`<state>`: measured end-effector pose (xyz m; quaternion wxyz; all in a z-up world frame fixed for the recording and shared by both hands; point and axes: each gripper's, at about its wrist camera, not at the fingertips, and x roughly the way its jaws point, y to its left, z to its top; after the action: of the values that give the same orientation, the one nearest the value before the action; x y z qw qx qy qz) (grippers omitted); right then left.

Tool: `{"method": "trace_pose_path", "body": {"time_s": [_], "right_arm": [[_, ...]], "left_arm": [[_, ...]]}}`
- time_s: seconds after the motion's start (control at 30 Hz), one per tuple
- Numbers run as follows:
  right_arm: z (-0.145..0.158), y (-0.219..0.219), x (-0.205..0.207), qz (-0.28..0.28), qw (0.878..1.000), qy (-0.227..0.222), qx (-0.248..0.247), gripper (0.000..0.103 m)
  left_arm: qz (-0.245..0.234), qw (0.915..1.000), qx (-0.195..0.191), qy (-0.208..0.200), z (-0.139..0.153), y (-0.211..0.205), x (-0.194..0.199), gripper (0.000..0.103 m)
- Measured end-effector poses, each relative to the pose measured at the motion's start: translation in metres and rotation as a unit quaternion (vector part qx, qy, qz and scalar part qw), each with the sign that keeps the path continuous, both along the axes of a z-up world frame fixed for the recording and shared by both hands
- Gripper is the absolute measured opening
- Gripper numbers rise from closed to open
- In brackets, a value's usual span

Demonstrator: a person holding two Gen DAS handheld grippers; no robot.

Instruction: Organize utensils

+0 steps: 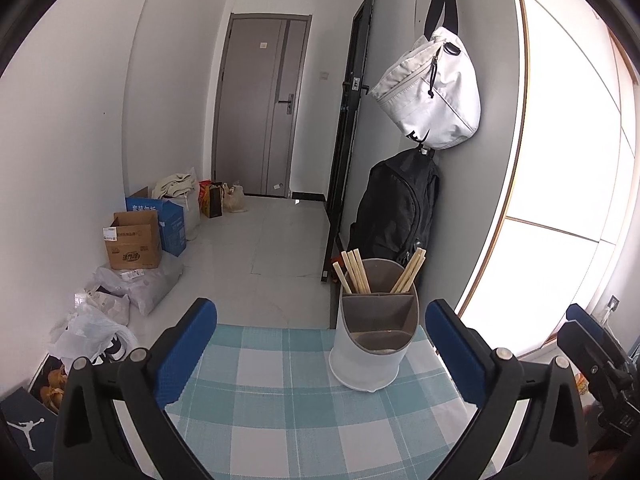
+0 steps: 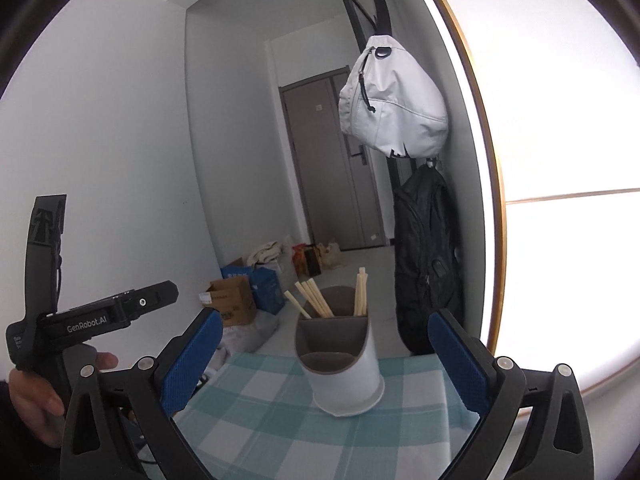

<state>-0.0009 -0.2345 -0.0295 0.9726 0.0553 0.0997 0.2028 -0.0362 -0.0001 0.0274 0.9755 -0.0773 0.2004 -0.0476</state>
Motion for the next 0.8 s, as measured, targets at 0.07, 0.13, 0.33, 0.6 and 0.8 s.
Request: {"method": "trace_pose_path", "body": {"time_s": [0.07, 0.13, 0.33, 0.6, 0.8], "right_arm": [[0.001, 0.000, -0.001, -0.007, 1.000, -0.006, -0.001, 0.103], [0.001, 0.002, -0.002, -0.006, 1.000, -0.009, -0.006, 0.103], [-0.001, 0.003, -0.003, -0.005, 1.000, -0.014, -0.007, 0.103], [-0.003, -0.002, -0.001, -0.006, 1.000, -0.010, 0.003, 0.103], [-0.004, -0.001, -0.002, -0.002, 1.000, -0.011, 0.005, 0.103]], "left_arm": [[0.004, 1.0000, 0.006, 0.001, -0.001, -0.004, -0.001, 0.102], [0.003, 1.0000, 0.008, 0.001, -0.002, -0.007, -0.003, 0.102], [0.008, 0.9998, 0.020, -0.004, -0.002, -0.015, -0.008, 0.102], [0.010, 0.9998, 0.020, -0.001, -0.006, -0.017, -0.007, 0.102], [0.013, 0.9996, 0.023, -0.006, -0.006, -0.018, -0.008, 0.102]]}}
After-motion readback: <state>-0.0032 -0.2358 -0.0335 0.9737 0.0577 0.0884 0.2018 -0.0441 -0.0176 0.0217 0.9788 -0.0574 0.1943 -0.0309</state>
